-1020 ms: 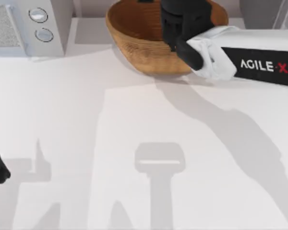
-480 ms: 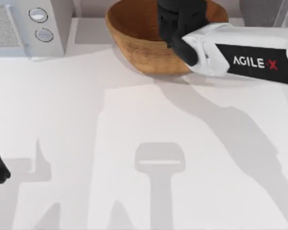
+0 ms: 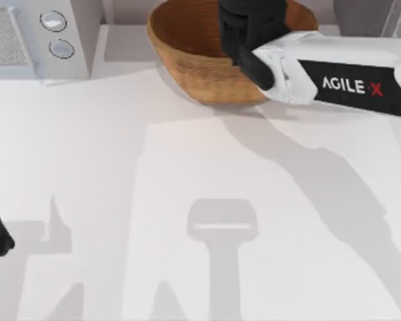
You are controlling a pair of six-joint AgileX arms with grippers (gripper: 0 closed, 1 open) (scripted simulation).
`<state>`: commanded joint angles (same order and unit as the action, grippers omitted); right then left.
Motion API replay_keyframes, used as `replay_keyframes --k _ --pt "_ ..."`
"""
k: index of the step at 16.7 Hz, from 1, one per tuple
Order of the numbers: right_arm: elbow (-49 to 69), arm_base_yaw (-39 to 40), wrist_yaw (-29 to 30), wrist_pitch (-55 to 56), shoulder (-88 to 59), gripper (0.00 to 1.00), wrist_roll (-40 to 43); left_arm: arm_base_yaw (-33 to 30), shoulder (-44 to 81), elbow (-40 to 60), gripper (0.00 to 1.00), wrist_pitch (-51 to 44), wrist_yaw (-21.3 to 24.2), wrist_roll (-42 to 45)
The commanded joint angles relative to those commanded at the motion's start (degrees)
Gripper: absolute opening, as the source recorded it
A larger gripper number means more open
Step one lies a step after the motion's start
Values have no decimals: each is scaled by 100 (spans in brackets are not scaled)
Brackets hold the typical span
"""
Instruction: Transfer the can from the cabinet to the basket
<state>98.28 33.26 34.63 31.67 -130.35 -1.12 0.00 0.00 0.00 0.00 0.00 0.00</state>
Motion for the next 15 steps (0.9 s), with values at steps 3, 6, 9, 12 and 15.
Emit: replay_keyframes --k 3,6,9,12,15 --pt "0 0 0 0 0 45 0 0 0 0 100 0 0 0" --pt "0 0 0 0 0 68 0 0 0 0 100 0 0 0" --pt "0 0 0 0 0 90 0 0 0 0 100 0 0 0" --pt "0 0 0 0 0 100 0 0 0 0 100 0 0 0" --pt "0 0 0 0 0 100 0 0 0 0 100 0 0 0"
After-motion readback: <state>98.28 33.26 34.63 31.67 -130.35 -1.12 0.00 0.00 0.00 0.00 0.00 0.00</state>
